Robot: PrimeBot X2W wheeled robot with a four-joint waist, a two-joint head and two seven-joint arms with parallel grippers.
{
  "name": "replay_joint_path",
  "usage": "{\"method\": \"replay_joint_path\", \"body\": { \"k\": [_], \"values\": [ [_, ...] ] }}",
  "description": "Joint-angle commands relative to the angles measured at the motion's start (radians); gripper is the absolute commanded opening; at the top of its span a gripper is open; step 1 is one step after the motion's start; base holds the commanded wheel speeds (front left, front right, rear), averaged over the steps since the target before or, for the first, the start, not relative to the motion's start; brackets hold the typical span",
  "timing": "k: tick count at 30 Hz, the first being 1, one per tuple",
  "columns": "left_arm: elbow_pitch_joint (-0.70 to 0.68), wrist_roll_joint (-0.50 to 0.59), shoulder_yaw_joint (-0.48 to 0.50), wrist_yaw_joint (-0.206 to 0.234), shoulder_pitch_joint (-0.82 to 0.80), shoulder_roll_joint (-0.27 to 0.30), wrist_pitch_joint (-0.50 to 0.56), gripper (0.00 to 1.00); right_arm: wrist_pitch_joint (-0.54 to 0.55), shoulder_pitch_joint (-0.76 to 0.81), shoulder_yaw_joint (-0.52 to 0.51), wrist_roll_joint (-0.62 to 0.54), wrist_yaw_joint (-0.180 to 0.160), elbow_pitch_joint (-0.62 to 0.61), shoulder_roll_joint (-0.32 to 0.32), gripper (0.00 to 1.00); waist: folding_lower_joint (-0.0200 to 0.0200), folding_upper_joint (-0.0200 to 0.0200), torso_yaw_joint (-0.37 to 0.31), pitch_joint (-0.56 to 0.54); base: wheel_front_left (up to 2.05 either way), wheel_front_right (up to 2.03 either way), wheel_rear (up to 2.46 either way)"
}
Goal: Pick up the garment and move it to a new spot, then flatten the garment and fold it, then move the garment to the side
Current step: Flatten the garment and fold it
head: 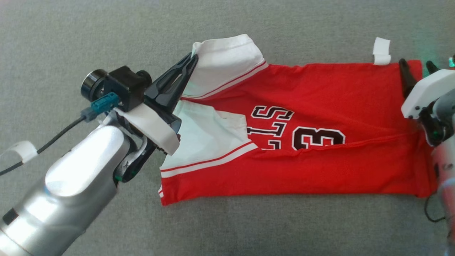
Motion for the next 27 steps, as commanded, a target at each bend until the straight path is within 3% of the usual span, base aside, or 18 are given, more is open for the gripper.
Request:
{"method": "replay_joint_path", "body": {
  "k": [1, 7, 8, 9, 10, 11, 23, 27],
  "values": [
    [-0.033, 0.011, 0.038, 0.011, -0.047, 0.037, 0.003, 0.00, 0.000, -0.031, 0.017, -0.007, -0.001, -0.011, -0.021, 1.00, -0.0002, 0.0000, 0.006, 0.010, 0.00, 0.00, 0.00],
    [-0.047, 0.002, 0.042, 0.016, -0.057, 0.035, 0.012, 0.00, 0.001, -0.081, 0.064, -0.031, -0.001, 0.093, -0.030, 1.00, -0.0002, 0.0000, 0.008, 0.027, 0.00, 0.00, 0.00],
    [-0.047, 0.003, 0.042, 0.016, -0.059, 0.036, 0.013, 0.00, 0.002, -0.088, 0.073, -0.030, -0.001, 0.106, -0.031, 0.95, -0.0002, 0.0000, 0.007, 0.029, 0.00, 0.00, 0.00],
    [-0.045, 0.003, 0.043, 0.016, -0.061, 0.038, 0.014, 0.00, 0.001, -0.095, 0.080, -0.027, -0.001, 0.118, -0.031, 0.56, -0.0002, 0.0000, 0.006, 0.030, 0.00, 0.00, 0.00],
    [-0.043, 0.004, 0.043, 0.016, -0.064, 0.040, 0.015, 0.00, -0.002, -0.101, 0.090, -0.025, -0.001, 0.128, -0.032, 0.09, -0.0002, 0.0000, 0.004, 0.030, 0.00, 0.00, 0.00],
    [-0.040, 0.004, 0.044, 0.017, -0.066, 0.042, 0.015, 0.00, -0.007, -0.108, 0.100, -0.023, -0.001, 0.135, -0.033, 0.00, -0.0002, 0.0000, 0.001, 0.030, 0.00, 0.00, 0.00],
    [0.103, -0.016, 0.108, 0.017, -0.154, 0.075, 0.010, 0.00, -0.135, -0.216, 0.175, 0.137, -0.001, 0.092, -0.009, 0.00, -0.0002, 0.0000, -0.064, 0.027, 0.00, 0.00, 0.00],
    [0.198, 0.055, 0.105, 0.022, -0.247, 0.085, -0.015, 0.00, -0.172, -0.259, 0.203, 0.184, -0.001, 0.063, -0.009, 0.00, -0.0002, 0.0000, -0.089, 0.044, 0.00, 0.00, 0.00]
  ]
}}
